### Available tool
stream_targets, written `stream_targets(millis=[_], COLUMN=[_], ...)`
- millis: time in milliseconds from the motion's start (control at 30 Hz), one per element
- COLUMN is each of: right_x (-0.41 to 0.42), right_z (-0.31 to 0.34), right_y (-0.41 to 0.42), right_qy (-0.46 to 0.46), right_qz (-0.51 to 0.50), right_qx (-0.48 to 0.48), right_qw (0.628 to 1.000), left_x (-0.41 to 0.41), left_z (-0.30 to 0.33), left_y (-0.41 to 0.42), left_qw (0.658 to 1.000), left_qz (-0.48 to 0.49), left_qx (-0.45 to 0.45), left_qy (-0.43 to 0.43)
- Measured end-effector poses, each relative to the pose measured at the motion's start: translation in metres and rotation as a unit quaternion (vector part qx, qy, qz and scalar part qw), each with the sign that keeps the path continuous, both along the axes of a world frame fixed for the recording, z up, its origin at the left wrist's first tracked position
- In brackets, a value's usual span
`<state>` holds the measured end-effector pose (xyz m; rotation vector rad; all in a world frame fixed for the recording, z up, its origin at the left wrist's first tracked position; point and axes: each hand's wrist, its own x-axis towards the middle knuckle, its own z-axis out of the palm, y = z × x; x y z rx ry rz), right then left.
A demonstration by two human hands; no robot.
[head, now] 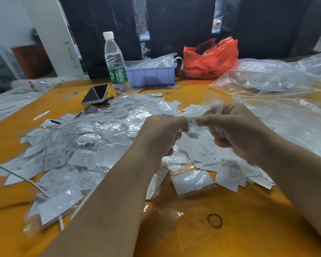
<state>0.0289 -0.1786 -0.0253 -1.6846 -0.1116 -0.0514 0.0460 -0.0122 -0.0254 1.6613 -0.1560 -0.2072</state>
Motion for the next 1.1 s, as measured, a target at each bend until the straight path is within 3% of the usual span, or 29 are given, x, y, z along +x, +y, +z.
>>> stream_targets(millis=[367, 733, 1100], right_x=[-0.0007, 0.0016, 0.0013], right_z=[0.0006, 0.0015, 0.0011], right_y=[0.0007, -0.0020, -0.0023], right_qy=[0.011, 0.004, 0.021], right_qz=[0.011, -0.031, 0.000], right_qx=[0.016, 0.108, 0.088], right_qw=[1.000, 0.994, 0.996], left_x=[0.0001, -0.0022, -0.0045], left_z=[-0.0013, 0.0016, 0.0044], left_y=[-0.0007, -0.0007, -0.0017], left_qw=[0.999, 0.999, 0.998], left_qz=[-0.010, -0.032, -0.057], left_qx=[-0.030, -0.031, -0.033], left_qy=[-0.045, -0.001, 0.001])
